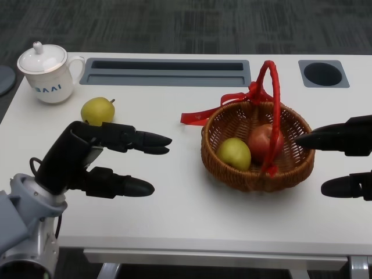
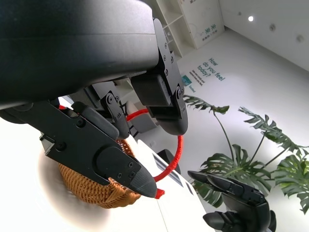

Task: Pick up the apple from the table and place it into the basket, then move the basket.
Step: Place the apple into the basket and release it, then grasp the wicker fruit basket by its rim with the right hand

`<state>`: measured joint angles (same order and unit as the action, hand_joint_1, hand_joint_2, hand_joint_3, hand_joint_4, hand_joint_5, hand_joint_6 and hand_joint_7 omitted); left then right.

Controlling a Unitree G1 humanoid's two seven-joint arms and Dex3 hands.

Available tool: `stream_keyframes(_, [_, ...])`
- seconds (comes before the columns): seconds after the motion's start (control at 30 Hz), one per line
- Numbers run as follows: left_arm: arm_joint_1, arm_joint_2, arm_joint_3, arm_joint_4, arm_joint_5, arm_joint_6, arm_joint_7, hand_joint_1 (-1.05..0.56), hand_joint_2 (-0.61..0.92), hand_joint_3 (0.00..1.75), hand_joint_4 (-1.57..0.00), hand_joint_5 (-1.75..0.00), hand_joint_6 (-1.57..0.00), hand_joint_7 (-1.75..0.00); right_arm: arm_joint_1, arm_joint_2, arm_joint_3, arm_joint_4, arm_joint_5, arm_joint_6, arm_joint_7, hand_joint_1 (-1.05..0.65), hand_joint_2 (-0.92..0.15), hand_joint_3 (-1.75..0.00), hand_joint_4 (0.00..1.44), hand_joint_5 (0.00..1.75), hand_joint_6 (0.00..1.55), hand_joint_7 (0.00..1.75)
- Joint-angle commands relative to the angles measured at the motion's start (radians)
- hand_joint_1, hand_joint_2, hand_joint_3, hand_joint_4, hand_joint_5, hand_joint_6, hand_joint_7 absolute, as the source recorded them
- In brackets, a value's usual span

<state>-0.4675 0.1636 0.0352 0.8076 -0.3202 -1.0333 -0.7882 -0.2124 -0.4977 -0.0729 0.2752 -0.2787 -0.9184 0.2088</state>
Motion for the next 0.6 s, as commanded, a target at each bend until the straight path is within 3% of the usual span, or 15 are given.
stream_keyframes(0.03, [0.013,0.009,0.010,-0.007,0.003,-0.006,-0.002,-0.39,0.66,0.00,-1.08,-0.08,-0.99,-0.04,-0.084,-0.028,0.025,0.111,-0.055,-0.010,-0.026,-0.55,-0.75,-0.01,0.82,0.00,0.78,0.00])
stream_keyframes(0.37, [0.022,0.001,0.014,-0.010,0.007,-0.022,0.000,-0.40,0.66,0.00,-1.09,-0.07,-1.00,-0.03,-0.316,-0.044,0.147,0.461,-0.253,-0.079,-0.182,-0.66,-0.87,-0.03,0.80,0.00,0.76,0.00])
stream_keyframes(0.6, [0.038,0.000,0.010,-0.035,0.014,-0.019,0.007,-0.40,0.66,0.00,-1.09,-0.05,-1.00,-0.02,-0.412,-0.044,0.240,0.619,-0.329,-0.087,-0.255,-0.67,-0.88,-0.01,0.81,0.01,0.76,0.00])
